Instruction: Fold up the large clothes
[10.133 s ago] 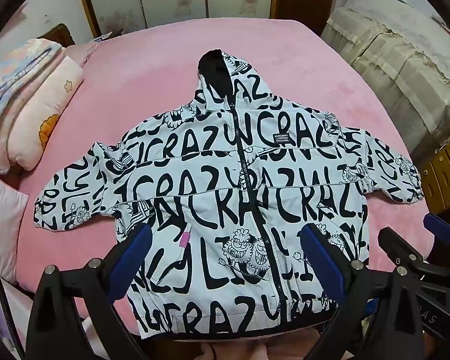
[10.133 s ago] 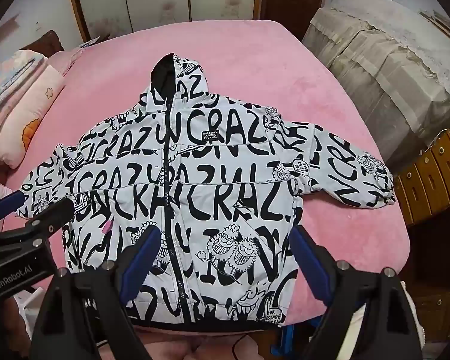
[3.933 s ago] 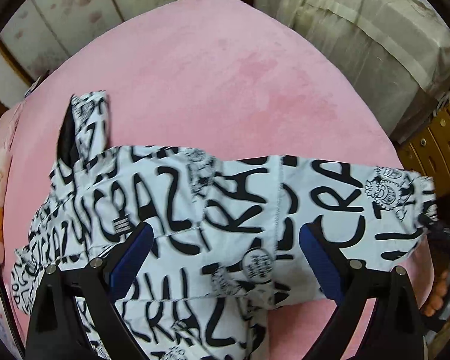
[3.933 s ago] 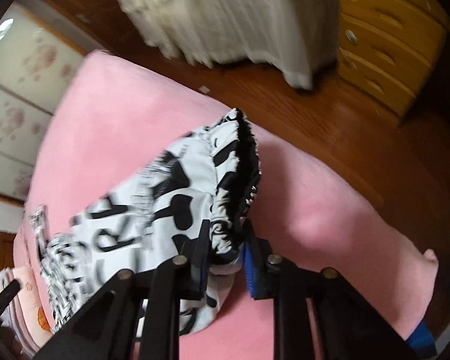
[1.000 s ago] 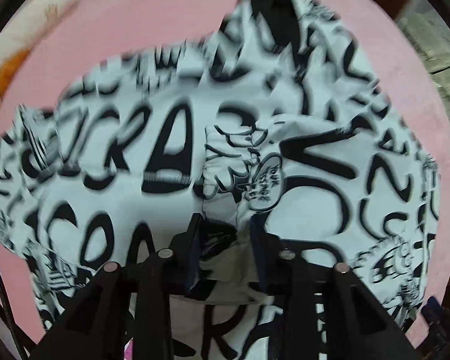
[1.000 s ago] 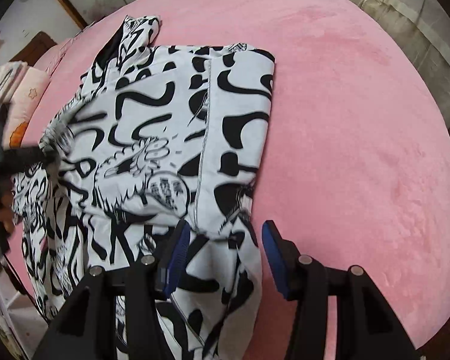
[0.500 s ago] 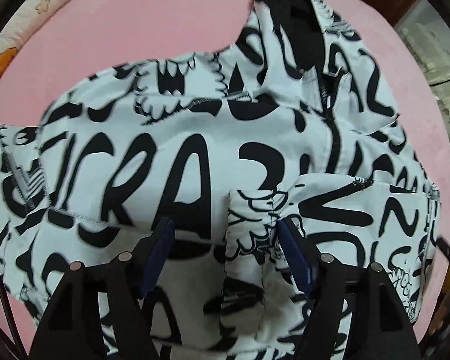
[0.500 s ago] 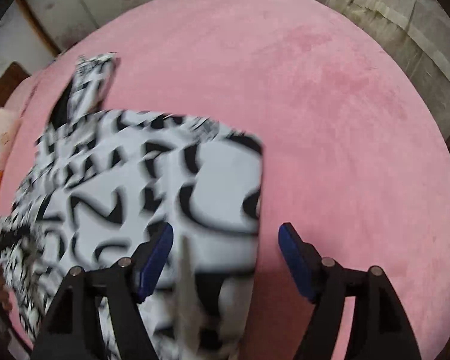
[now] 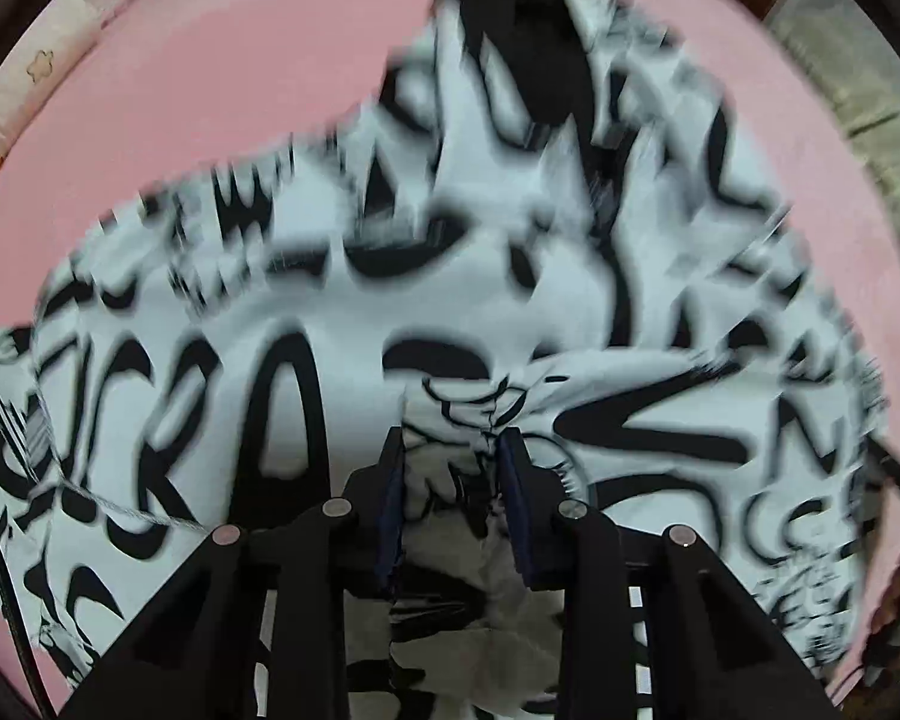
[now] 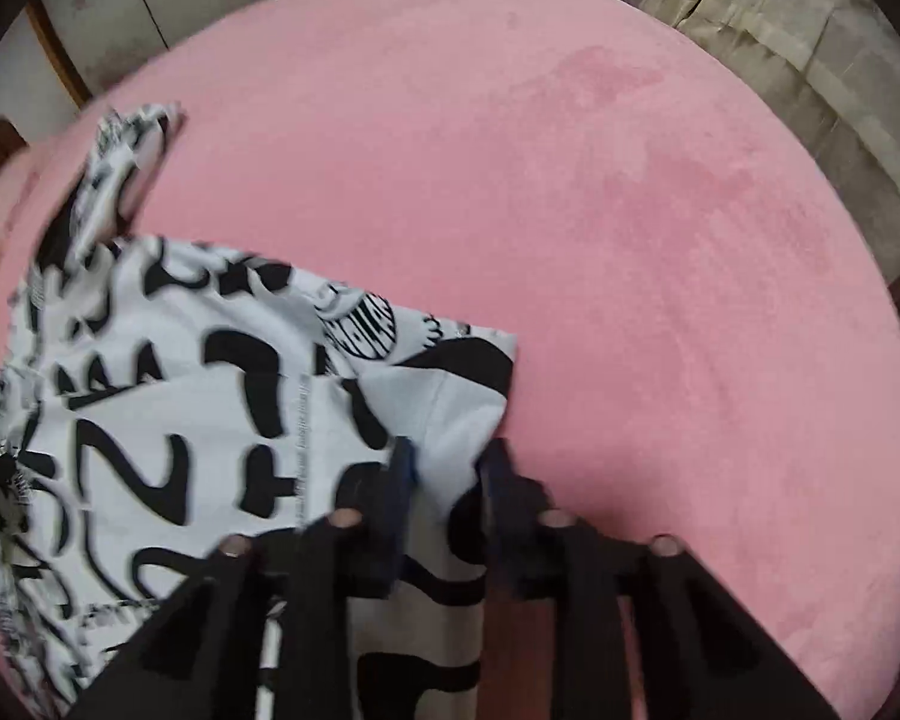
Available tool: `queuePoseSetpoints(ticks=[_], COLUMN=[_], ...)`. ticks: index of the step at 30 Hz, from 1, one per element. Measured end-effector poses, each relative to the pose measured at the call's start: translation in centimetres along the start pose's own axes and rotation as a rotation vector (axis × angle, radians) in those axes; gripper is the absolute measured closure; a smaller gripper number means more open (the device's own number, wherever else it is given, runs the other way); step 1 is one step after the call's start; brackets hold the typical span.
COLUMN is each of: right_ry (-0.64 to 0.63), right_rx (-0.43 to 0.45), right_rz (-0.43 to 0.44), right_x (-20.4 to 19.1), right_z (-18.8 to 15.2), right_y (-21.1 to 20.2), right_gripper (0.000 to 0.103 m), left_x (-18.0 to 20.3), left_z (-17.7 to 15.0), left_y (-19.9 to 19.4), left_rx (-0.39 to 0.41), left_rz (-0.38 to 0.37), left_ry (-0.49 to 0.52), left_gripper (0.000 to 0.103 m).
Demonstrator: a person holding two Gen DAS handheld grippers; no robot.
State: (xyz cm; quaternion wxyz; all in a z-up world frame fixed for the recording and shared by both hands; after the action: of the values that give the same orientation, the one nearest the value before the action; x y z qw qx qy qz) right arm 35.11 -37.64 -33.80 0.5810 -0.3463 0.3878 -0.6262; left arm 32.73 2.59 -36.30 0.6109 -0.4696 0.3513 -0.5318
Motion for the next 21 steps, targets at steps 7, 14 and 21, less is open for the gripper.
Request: queuePoseSetpoints(ticks=[7, 14, 21], right_ry=[-0.062, -0.072, -0.181], right_rx=[0.079, 0.118, 0.017], right_rz=[-0.044, 0.186, 0.23], right_x=[-2.3, -9.8, -15.8], right_z=[0.7, -1.9, -6.4], right_y=[-4.6, -9.8, -6.5], right_gripper=[0.062, 0.06, 0.06], left_x=[-0.3, 3.1, 5.1], left_z=[0.6, 1.1, -2.8], left_y=[-4.0, -10.5, -3.0], left_rx=[0.058, 0.318, 0.147], left_rz=[0.069, 0.027, 0.124], left_ry=[0.045, 0.016, 0.09], left_gripper=[0.068, 0.042, 0.042])
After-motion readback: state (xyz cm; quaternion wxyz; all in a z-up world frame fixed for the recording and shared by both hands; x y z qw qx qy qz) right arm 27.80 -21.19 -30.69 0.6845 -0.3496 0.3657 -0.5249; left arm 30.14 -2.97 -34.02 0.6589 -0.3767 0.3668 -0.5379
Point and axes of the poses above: each gripper's, at about its wrist camera, not at the fingertips, and y roughly the way its jaws point, x to its right, z to its top, the point moved 10 cm from there along y, roughly the way its jaws point, and after that the axes turned 6 degrees about x, right-handed, at the moved point
